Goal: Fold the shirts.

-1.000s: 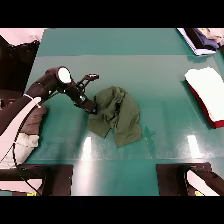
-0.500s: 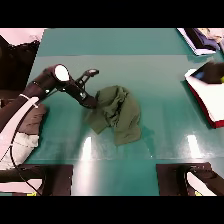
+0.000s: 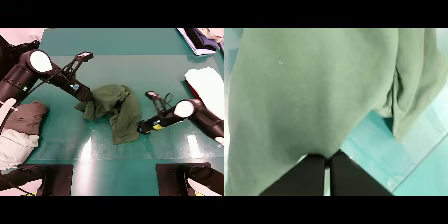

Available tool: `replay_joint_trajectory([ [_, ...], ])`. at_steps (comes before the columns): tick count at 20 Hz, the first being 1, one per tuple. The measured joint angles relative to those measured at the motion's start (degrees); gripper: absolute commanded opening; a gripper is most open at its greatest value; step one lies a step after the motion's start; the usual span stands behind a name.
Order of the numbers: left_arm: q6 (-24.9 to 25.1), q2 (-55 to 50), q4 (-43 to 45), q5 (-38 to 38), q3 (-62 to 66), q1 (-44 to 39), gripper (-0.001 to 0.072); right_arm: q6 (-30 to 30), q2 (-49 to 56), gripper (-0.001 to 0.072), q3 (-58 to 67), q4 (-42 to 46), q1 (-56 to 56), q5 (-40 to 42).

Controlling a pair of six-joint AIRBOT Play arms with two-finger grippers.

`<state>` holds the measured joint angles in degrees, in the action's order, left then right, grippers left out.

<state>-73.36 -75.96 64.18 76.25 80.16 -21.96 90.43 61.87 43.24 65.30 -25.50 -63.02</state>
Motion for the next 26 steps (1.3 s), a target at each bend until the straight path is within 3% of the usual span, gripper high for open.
replay_joint_trajectory([
  [2,-0.02,0.22,0.02,0.57,0.04,0.00,0.0027,0.37,3.43,0.0520,-0.96,-0.72,-1.92,3.08],
  [3,-0.04,0.31,0.02,0.79,0.07,0.00,0.0027,0.44,4.81,0.0455,-1.25,-1.27,-2.49,4.17],
  [5,-0.13,0.39,0.04,1.11,0.11,0.00,0.0026,0.52,6.86,0.0119,-1.64,-2.38,-3.23,6.25],
  [6,-0.17,0.44,0.04,1.22,0.11,0.00,0.0026,0.52,7.30,0.0018,-1.75,-2.86,-3.41,7.10],
  [9,-0.22,0.81,0.42,1.60,0.35,0.00,0.0026,0.11,5.97,0.0017,-1.95,-3.26,-3.63,9.05],
  [13,-1.68,4.04,6.10,2.91,5.11,0.00,0.0026,-0.61,-3.37,0.0017,1.05,-2.64,1.64,8.00],
  [19,-2.84,12.63,13.35,4.44,19.06,0.00,0.0026,-0.87,-19.65,0.0017,16.48,-2.27,21.75,2.19],
  [26,-6.16,20.17,14.32,4.81,32.33,-0.02,0.0027,-1.68,-29.11,0.0017,34.91,-2.56,44.19,-8.04],
])
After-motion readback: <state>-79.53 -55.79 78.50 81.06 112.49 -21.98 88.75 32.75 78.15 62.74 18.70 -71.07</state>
